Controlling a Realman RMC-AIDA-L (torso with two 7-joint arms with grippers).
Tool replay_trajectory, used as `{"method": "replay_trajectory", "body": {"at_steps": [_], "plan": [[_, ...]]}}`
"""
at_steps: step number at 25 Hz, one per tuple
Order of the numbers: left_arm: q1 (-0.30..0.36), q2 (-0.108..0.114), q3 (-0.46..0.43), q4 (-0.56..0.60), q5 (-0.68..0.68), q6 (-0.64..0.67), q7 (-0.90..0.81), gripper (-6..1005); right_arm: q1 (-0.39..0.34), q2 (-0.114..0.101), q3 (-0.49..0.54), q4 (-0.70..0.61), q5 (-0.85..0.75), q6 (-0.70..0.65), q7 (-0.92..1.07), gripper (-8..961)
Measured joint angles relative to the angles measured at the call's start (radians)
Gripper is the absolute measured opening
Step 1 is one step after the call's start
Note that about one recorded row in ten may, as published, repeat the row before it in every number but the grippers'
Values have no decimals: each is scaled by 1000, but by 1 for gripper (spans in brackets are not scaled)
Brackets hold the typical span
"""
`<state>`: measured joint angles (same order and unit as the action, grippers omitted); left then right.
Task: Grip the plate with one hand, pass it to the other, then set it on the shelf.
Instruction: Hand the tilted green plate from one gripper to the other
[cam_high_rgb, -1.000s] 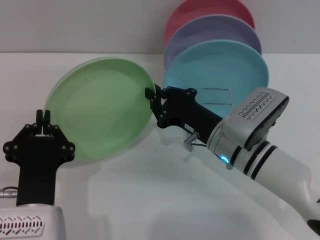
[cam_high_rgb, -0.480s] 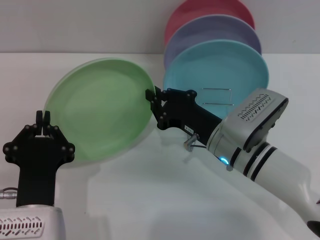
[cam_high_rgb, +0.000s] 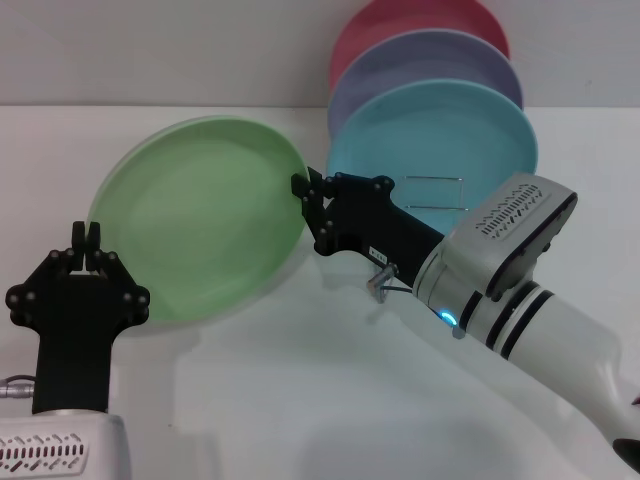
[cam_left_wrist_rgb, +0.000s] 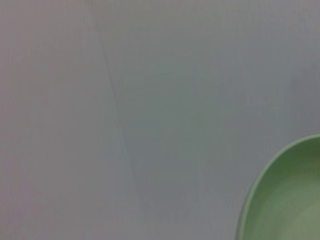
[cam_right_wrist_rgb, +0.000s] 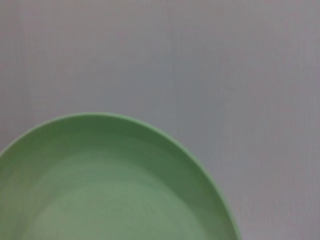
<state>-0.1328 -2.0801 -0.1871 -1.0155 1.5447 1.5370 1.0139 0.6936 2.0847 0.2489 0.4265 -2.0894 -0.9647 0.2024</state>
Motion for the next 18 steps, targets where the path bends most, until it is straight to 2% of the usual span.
{"method": "replay_trajectory", "body": {"at_steps": [18], "plan": [[-4,0,0,2,0,-1,0,188,-2,0,1,-2,-3,0,0,26]]}}
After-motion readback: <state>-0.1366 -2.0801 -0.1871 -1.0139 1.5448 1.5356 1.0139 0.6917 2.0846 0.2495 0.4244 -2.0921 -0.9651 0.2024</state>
